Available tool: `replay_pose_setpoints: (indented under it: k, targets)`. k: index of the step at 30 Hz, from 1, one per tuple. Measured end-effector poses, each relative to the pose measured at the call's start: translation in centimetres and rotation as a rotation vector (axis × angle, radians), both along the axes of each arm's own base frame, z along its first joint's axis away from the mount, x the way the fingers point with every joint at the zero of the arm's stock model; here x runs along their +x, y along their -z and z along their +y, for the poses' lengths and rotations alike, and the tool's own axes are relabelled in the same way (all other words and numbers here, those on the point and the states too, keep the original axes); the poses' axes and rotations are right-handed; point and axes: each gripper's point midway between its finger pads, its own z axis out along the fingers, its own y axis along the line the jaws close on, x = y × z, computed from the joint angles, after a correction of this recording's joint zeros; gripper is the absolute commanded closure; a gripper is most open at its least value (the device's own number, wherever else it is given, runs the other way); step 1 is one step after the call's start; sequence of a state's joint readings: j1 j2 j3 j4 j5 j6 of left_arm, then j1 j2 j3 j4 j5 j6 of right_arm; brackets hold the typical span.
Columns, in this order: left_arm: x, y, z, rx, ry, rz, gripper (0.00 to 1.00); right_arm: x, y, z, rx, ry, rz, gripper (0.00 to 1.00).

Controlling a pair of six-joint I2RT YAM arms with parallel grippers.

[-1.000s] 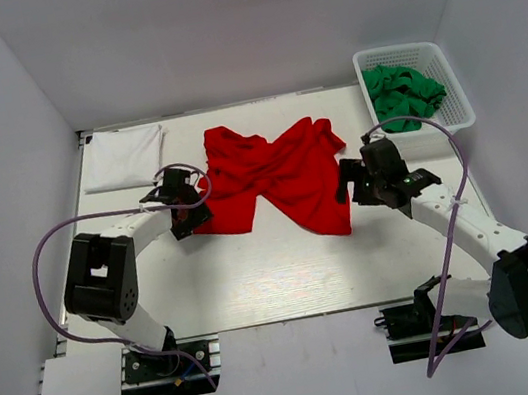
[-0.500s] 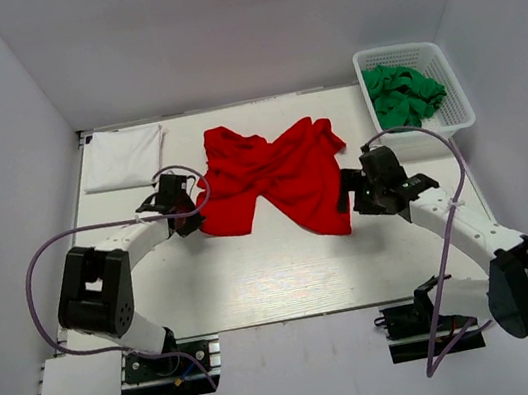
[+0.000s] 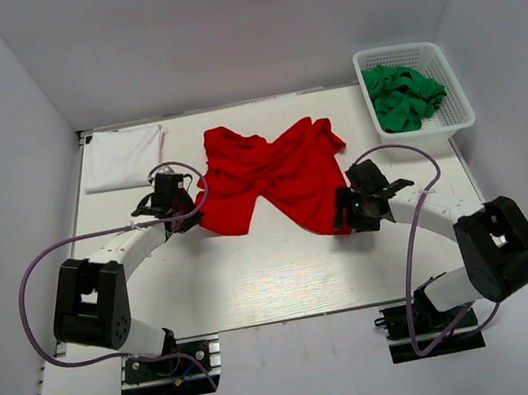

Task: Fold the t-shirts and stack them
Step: Flatten out the tshirt

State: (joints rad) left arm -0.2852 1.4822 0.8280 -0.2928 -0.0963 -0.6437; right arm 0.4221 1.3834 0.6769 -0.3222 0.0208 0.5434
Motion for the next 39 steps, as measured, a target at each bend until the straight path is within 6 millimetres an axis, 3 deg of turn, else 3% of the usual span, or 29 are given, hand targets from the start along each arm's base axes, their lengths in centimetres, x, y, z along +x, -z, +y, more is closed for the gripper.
replay_pose_setpoints:
  k: [7, 8, 9, 10, 13, 18, 20, 21, 23, 25, 29, 33, 36, 39]
  targets:
    - [0.0, -0.1, -0.1, -0.004, 0.002, -0.004, 1.00, 1.6, 0.1, 1.1, 0.031, 0.021, -0.017, 0.45]
    - [0.0, -0.2, -0.1, -0.005, 0.004, -0.004, 1.00, 1.7, 0.1, 1.2, 0.032, 0.023, -0.017, 0.64]
    - [-0.1, -0.2, -0.2, -0.005, 0.005, -0.004, 1.00, 1.8, 0.2, 1.3, 0.032, 0.024, -0.015, 0.70]
    - [-0.1, -0.2, -0.2, -0.007, 0.007, -0.005, 1.00, 1.8, 0.4, 1.2, 0.028, 0.027, -0.006, 0.84]
    - [-0.1, -0.3, -0.4, -0.013, 0.013, -0.007, 1.00, 1.7, 0.7, 1.2, 0.026, 0.038, 0.009, 1.00]
    - [-0.3, -1.0, -1.1, -0.042, 0.038, -0.016, 1.00, 1.0, 0.3, 0.8, 0.010, 0.028, 0.024, 1.00]
    - [-0.3, -2.1, -1.5, -0.060, 0.063, -0.042, 1.00, 0.7, -0.4, 0.6, -0.001, 0.011, 0.026, 1.00]
    - [-0.2, -2.9, -1.7, -0.067, 0.074, -0.061, 1.00, 1.3, -1.8, 0.8, 0.005, -0.001, -0.003, 1.00]
    - [0.4, -5.7, -2.1, -0.084, 0.094, -0.130, 1.00, 2.8, -4.8, 1.3, 0.017, -0.022, -0.068, 1.00]
    - [1.6, -10.1, -2.5, -0.105, 0.107, -0.245, 1.00, 5.3, -9.5, 2.1, 0.043, -0.033, -0.187, 1.00]
    - [3.1, -21.6, -1.7, -0.119, 0.077, -0.538, 1.00, 8.8, -20.0, 2.4, 0.092, -0.010, -0.461, 1.00]
    - [3.0, -32.8, 1.0, -0.085, -0.030, -0.802, 1.00, 9.5, -27.5, 1.2, 0.113, 0.055, -0.643, 1.00]
    - [2.1, -38.3, 3.4, -0.045, -0.130, -0.922, 1.00, 9.9, -32.1, -0.2, 0.106, 0.114, -0.756, 1.00]
    - [1.3, -41.2, 5.5, 0.011, -0.217, -0.976, 1.00, 10.2, -35.6, -1.7, 0.072, 0.168, -0.839, 1.00]
